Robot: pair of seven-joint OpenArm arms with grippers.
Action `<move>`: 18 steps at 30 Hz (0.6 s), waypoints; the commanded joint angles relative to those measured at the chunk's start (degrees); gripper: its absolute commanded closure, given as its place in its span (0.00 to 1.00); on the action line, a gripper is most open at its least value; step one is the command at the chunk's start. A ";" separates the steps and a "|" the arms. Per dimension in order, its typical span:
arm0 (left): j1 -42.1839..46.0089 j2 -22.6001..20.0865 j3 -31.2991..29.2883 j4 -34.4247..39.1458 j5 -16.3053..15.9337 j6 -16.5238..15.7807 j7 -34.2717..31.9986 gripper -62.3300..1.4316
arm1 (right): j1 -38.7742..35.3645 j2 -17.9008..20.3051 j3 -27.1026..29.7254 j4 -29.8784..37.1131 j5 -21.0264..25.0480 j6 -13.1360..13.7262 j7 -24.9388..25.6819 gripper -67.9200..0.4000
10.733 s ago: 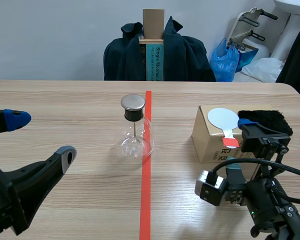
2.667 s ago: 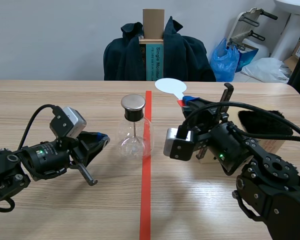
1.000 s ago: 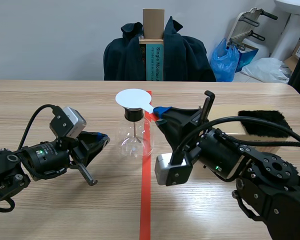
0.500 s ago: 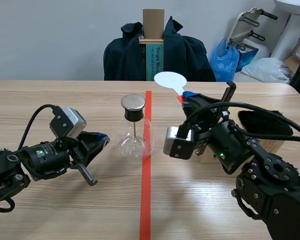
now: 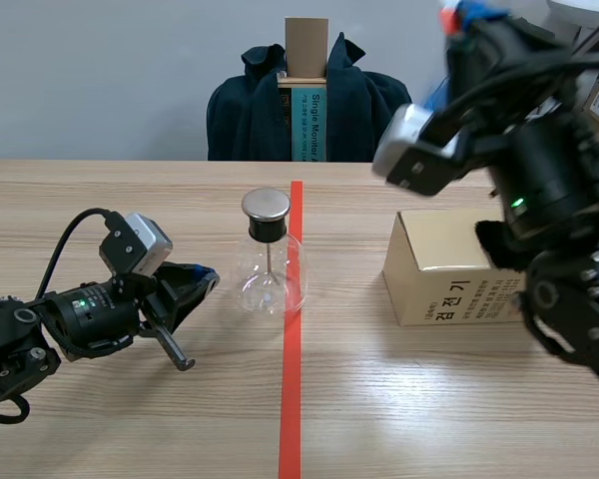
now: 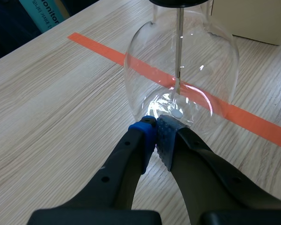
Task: Do the electroscope experiment.
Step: 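Move the plate toward and away from the electroscope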
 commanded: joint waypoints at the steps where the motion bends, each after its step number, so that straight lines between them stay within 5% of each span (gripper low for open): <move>1: -0.17 -0.02 -0.70 0.87 -0.59 -0.04 -1.03 0.93 | 0.07 2.21 2.21 4.13 0.35 -3.06 -1.60 0.98; 8: 0.92 -1.33 -0.87 1.84 -0.61 -0.09 -0.98 0.93 | -2.69 6.38 13.35 21.84 0.63 -3.06 -7.17 0.98; 16: 15.10 -14.95 -7.17 22.08 -4.11 -1.27 1.16 0.91 | -7.54 6.91 25.29 31.41 3.39 -3.04 -7.30 0.98; 18: 19.91 -18.71 -10.54 28.15 -6.84 -3.41 2.25 0.77 | -8.74 6.88 27.58 32.13 3.74 -3.06 -7.30 0.98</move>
